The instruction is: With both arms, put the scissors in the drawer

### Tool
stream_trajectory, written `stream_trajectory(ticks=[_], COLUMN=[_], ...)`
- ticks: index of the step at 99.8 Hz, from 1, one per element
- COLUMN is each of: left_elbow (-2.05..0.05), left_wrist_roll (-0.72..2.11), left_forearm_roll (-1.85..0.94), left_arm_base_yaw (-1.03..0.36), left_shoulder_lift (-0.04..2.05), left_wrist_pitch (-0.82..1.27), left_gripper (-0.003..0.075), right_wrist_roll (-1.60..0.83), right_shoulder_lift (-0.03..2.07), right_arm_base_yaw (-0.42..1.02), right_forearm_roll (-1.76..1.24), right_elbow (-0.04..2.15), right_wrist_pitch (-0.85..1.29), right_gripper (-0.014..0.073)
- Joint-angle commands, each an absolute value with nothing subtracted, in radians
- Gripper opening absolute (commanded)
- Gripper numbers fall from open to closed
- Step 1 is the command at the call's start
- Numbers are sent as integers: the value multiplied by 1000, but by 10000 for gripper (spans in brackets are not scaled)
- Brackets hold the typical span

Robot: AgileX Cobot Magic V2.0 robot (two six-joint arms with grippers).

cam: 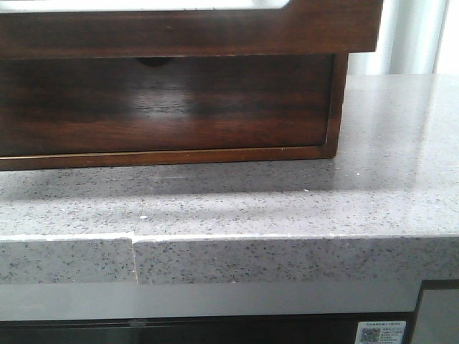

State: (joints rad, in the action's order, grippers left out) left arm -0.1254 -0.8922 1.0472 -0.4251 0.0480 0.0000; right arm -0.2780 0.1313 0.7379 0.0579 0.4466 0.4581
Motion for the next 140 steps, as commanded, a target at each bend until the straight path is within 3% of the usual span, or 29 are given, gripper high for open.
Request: stream_trajectory(ticks=[1, 33, 71, 140], left_elbow=[-138, -121, -123, -115], left_wrist_roll=[-907, -907, -907, -907], left_forearm_roll=[1025, 1025, 1000, 1002], left_arm_base_yaw=[-431, -431, -431, -431], left_shoulder_lift=[59, 59, 59, 59], left_wrist_pitch=[-12, 64, -68, -66], left_gripper=[-22, -22, -22, -22], right_wrist_roll=[-217, -217, -217, -217], right_shoulder_lift=[130, 131, 131, 131], right_arm_base_yaw=[738, 738, 738, 738], right_forearm_roll=[58, 58, 58, 58], right_elbow=[407, 262, 262, 262], right_wrist_pitch=[337, 290, 284, 284], right_gripper=[-60, -60, -61, -61])
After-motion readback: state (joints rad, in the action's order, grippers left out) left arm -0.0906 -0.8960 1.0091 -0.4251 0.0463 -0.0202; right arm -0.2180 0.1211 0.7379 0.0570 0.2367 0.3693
